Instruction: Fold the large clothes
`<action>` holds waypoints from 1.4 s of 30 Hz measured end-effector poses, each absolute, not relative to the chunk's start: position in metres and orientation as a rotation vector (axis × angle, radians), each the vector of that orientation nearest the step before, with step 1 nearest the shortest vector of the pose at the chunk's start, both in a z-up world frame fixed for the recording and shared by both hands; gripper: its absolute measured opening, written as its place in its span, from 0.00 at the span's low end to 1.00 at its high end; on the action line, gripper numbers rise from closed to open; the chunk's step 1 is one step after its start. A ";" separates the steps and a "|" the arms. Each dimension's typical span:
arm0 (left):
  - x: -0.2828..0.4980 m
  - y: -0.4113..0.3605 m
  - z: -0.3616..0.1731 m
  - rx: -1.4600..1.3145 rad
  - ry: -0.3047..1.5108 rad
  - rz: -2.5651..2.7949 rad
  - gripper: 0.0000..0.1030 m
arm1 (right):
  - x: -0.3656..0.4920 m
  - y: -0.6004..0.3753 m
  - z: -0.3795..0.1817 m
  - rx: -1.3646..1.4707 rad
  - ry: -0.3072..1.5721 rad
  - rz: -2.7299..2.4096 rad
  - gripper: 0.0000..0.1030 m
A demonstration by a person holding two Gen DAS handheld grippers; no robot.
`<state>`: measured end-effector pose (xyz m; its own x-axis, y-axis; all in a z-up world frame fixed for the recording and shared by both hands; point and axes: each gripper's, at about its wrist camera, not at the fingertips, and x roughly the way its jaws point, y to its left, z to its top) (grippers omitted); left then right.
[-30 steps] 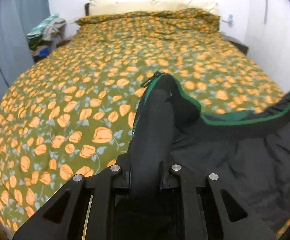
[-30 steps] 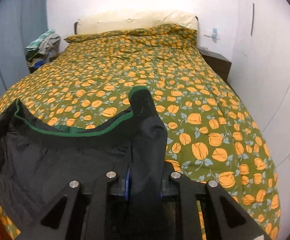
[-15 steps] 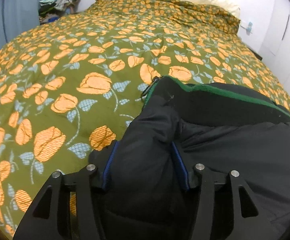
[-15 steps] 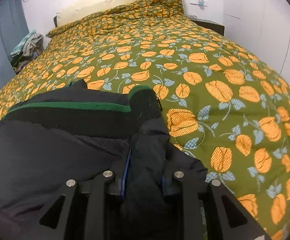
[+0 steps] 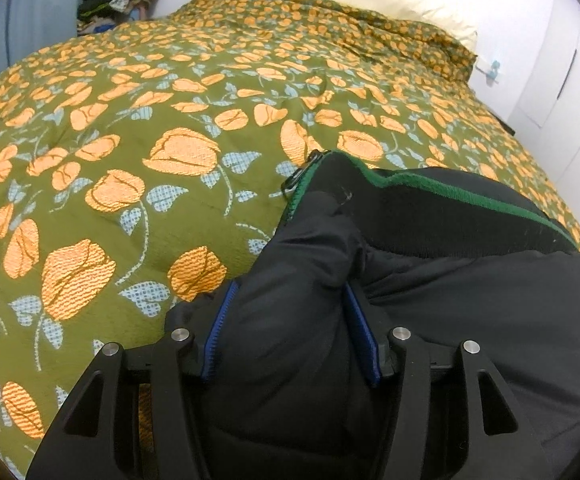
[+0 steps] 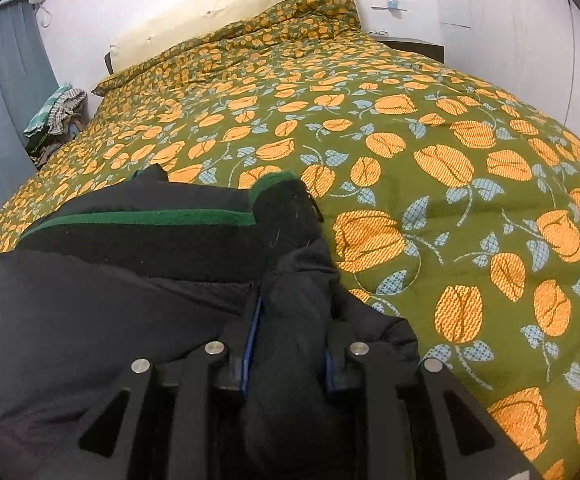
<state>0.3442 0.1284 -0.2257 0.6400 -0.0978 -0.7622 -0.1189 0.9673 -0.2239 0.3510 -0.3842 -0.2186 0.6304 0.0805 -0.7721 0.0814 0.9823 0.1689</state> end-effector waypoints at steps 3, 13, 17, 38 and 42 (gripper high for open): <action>0.345 0.129 -0.226 -0.270 0.879 0.010 0.54 | 0.351 -0.386 -0.220 0.205 0.885 0.003 0.25; 0.349 0.130 -0.205 -0.234 0.980 0.017 0.55 | 0.351 -0.389 -0.210 0.223 0.909 0.016 0.26; 0.329 0.131 -0.157 -0.232 0.979 -0.029 0.58 | 0.350 -0.398 -0.183 0.223 0.962 0.025 0.66; 0.373 -0.056 -0.178 0.031 1.083 -0.301 0.89 | 0.129 -0.368 -0.089 0.370 0.793 0.366 0.79; 0.366 -0.052 -0.169 0.030 1.091 -0.325 0.88 | 0.122 -0.371 -0.099 0.390 0.830 0.342 0.79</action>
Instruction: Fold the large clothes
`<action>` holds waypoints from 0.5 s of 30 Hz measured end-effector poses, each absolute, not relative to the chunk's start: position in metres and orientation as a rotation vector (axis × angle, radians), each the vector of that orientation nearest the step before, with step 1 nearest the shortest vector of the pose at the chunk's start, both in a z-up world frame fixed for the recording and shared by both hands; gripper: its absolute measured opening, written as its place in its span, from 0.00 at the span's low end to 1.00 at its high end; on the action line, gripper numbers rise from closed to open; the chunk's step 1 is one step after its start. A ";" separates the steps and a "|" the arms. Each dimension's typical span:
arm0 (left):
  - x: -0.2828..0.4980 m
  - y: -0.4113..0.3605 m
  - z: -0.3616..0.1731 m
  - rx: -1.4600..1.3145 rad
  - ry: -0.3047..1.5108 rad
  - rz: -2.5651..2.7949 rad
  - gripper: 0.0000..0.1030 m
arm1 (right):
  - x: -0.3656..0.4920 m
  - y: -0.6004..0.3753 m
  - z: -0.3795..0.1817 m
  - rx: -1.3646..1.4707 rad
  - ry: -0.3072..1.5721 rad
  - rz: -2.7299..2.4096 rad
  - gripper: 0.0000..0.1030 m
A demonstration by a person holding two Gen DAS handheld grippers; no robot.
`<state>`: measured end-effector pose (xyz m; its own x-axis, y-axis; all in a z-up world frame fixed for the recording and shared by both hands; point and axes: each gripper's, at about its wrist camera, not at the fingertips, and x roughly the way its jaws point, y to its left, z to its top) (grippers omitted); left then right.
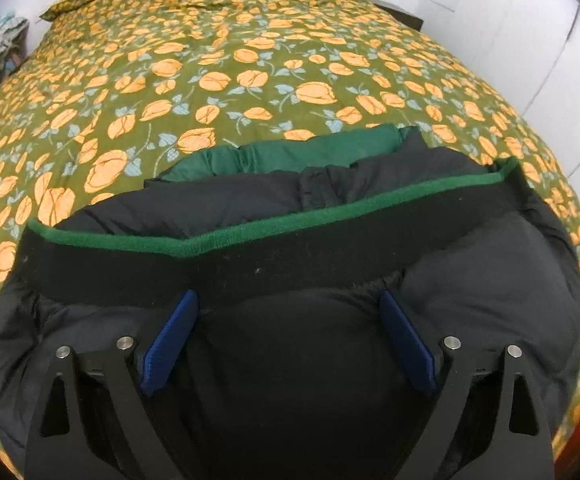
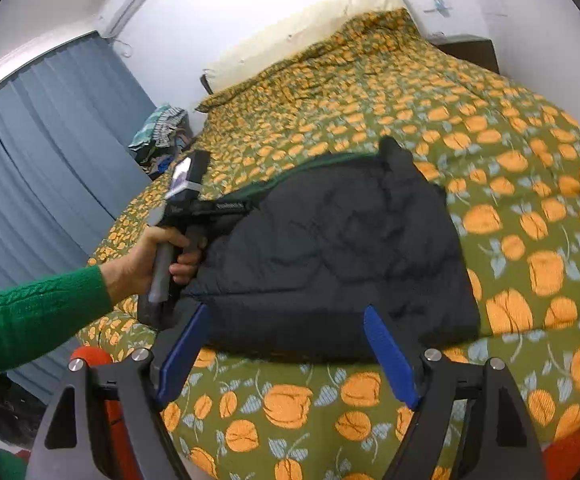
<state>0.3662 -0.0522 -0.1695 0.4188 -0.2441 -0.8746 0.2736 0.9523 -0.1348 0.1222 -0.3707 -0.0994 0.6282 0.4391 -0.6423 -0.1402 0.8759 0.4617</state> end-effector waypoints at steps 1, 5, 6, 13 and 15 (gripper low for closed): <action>0.361 -0.051 -0.164 0.035 1.093 -0.343 0.87 | 0.122 -0.372 -0.100 0.395 0.834 0.335 0.79; 0.325 -0.045 -0.147 0.077 1.067 -0.429 0.87 | 0.119 -0.374 -0.091 0.401 0.820 0.330 0.79; 0.316 -0.044 -0.147 0.090 1.064 -0.446 0.87 | 0.119 -0.374 -0.088 0.395 0.811 0.330 0.79; 0.302 -0.049 -0.169 0.131 1.072 -0.438 0.90 | 0.122 -0.364 -0.080 0.394 0.793 0.348 0.79; 0.302 -0.052 -0.171 0.148 1.070 -0.430 0.90 | 0.123 -0.360 -0.080 0.401 0.799 0.352 0.79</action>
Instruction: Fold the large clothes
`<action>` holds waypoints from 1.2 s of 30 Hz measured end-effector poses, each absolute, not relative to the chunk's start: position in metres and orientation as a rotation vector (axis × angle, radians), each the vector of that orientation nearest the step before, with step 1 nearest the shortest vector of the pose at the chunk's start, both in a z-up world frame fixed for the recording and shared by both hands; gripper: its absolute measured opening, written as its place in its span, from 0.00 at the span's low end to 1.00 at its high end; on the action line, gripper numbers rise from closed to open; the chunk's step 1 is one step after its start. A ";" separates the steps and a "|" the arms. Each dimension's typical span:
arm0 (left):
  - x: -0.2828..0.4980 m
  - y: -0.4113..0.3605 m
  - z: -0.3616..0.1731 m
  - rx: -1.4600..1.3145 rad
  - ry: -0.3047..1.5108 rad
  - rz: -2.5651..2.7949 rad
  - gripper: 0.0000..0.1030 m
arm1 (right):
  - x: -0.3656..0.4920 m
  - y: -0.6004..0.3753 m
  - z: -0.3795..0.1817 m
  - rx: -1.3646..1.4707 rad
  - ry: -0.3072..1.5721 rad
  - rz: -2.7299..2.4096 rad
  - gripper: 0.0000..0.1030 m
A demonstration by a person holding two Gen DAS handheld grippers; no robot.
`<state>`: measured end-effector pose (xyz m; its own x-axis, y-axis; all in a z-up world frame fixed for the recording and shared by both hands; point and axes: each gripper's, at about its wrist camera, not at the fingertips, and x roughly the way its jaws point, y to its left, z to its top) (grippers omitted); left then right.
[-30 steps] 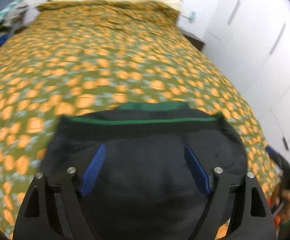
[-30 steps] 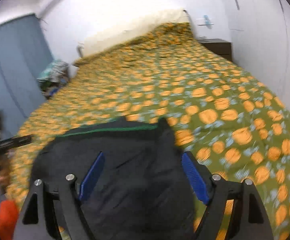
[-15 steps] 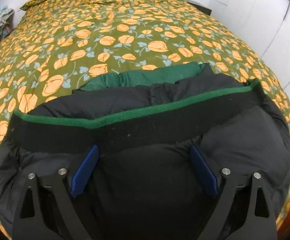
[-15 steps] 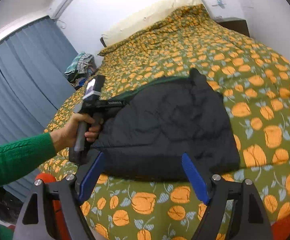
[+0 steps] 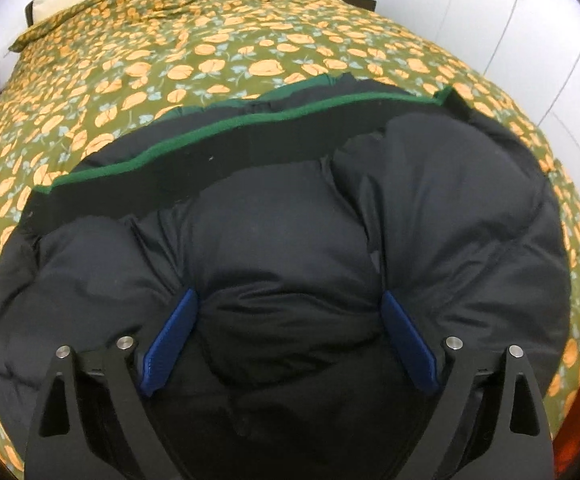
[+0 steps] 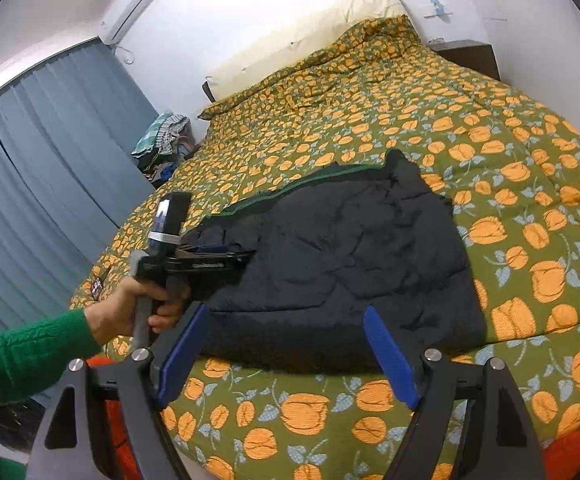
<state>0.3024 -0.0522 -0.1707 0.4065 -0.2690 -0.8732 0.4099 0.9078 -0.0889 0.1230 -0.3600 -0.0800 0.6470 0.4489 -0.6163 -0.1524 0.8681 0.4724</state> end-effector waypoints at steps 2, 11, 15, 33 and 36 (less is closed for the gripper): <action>0.298 -0.052 -0.166 0.155 1.068 -0.425 0.89 | 0.121 -0.357 -0.077 0.398 0.794 0.362 0.79; 0.215 -0.054 -0.151 0.268 1.028 -0.507 0.87 | 0.103 -0.364 -0.073 0.384 0.795 0.348 0.79; 0.210 -0.058 -0.171 0.289 1.012 -0.465 0.89 | 0.105 -0.368 -0.083 0.422 0.816 0.334 0.79; 0.164 -0.051 -0.141 0.220 1.026 -0.472 0.89 | 0.112 -0.410 -0.116 0.532 0.866 0.179 0.79; 0.170 -0.043 -0.118 0.130 1.003 -0.489 0.89 | 0.131 -0.442 -0.125 0.608 0.866 0.149 0.80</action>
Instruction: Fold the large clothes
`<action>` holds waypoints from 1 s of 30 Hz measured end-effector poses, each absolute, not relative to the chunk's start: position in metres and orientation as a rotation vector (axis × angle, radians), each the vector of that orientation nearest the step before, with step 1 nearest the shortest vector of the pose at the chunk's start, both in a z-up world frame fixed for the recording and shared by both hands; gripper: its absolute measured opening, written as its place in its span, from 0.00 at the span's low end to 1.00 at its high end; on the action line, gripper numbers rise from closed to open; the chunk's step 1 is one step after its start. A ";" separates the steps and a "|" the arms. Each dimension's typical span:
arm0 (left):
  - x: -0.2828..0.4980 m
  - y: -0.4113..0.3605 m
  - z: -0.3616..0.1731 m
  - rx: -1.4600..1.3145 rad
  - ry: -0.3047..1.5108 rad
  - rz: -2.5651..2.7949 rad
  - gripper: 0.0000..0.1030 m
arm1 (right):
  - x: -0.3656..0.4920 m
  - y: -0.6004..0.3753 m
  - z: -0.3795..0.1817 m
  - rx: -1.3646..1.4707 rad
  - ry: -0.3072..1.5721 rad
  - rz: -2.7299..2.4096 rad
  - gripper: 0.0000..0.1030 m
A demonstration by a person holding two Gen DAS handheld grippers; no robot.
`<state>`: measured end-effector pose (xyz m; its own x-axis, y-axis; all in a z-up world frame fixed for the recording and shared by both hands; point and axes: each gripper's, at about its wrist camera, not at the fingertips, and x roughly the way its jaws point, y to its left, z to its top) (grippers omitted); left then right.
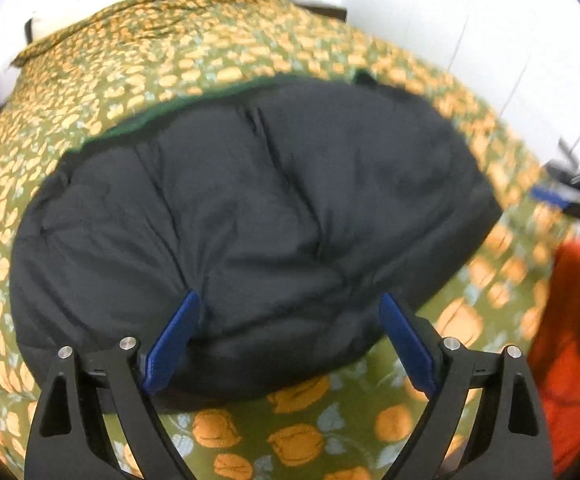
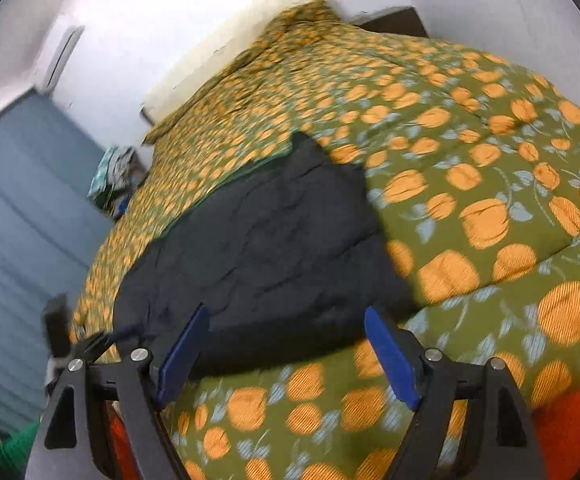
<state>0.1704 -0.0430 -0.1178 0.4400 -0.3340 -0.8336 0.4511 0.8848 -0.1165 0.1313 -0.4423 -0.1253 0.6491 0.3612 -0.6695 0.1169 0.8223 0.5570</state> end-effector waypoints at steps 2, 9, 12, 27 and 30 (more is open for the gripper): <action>0.182 -0.044 -0.105 0.082 0.983 -0.509 0.90 | 0.150 -0.459 -0.136 0.657 0.882 0.135 0.81; 0.211 -0.081 -0.136 0.080 1.037 -0.601 0.90 | 0.206 -0.470 -0.199 0.807 1.009 0.191 0.81; 0.211 -0.089 -0.165 0.134 1.075 -0.597 0.92 | 0.213 -0.461 -0.223 0.795 1.080 0.202 0.82; 0.221 -0.068 -0.128 0.105 1.097 -0.551 0.83 | 0.195 -0.430 -0.149 0.809 0.889 0.337 0.18; 0.228 -0.048 -0.067 0.077 1.022 -0.545 0.84 | 0.188 -0.398 -0.108 0.672 0.836 0.364 0.18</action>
<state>0.2279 -0.0476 -0.0670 0.4017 -0.3952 -0.8261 0.4655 0.8650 -0.1874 0.1877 -0.3976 -0.1080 0.6267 0.5435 -0.5584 -0.0392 0.7377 0.6739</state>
